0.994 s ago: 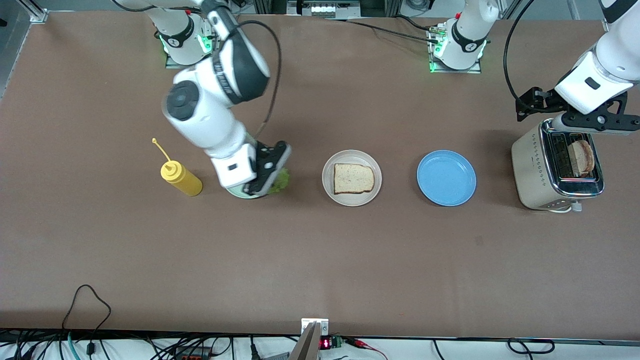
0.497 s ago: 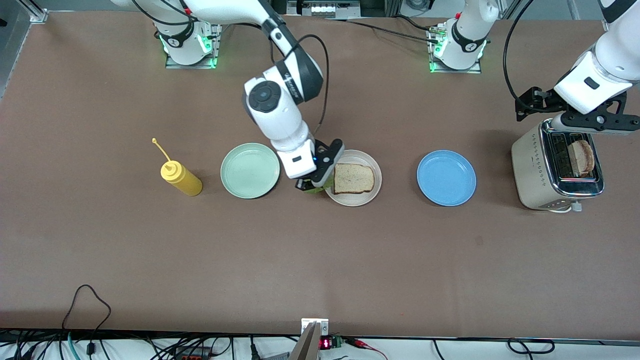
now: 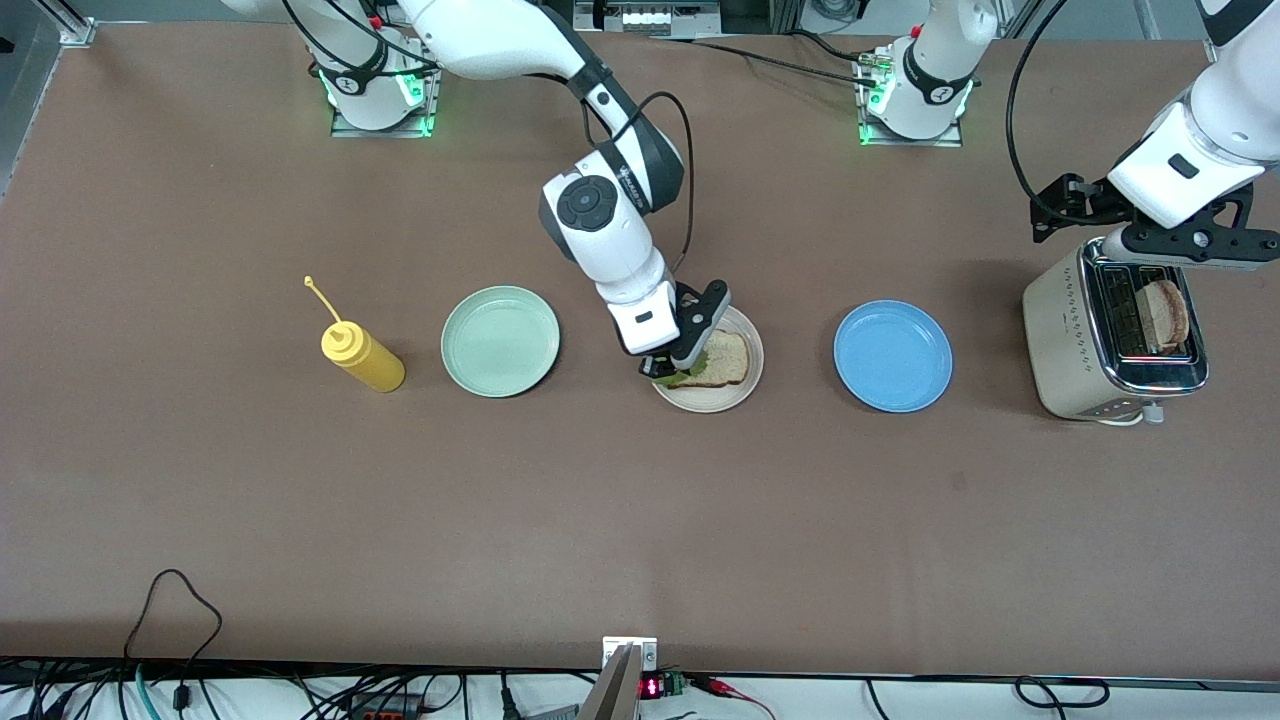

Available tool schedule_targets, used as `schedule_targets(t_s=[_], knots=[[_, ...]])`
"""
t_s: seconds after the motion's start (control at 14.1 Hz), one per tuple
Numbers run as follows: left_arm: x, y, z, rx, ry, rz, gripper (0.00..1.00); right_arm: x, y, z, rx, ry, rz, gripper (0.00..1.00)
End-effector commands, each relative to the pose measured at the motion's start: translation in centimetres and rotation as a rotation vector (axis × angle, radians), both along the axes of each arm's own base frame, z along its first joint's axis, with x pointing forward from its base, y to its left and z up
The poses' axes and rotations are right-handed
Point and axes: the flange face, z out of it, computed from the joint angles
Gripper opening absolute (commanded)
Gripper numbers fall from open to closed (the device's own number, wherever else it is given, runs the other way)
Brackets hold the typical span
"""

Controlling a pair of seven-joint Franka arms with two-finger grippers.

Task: Make sandwich in beige plate with both arms
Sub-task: 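Lower the lettuce onto the toast and open the right gripper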

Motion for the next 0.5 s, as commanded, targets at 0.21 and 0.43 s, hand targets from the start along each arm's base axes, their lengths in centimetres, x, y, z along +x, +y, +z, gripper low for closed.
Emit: schedule_targets(t_s=[0.21, 0.43], knots=[[0.1, -0.2, 0.6, -0.005, 0.006, 0.007, 1.00, -1.5, 2.3, -2.6, 0.048, 0.018, -0.018, 0.00], [0.1, -0.2, 0.6, -0.005, 0.006, 0.007, 1.00, -2.5, 3.3, -3.5, 0.092, 0.007, -0.051, 0.01]])
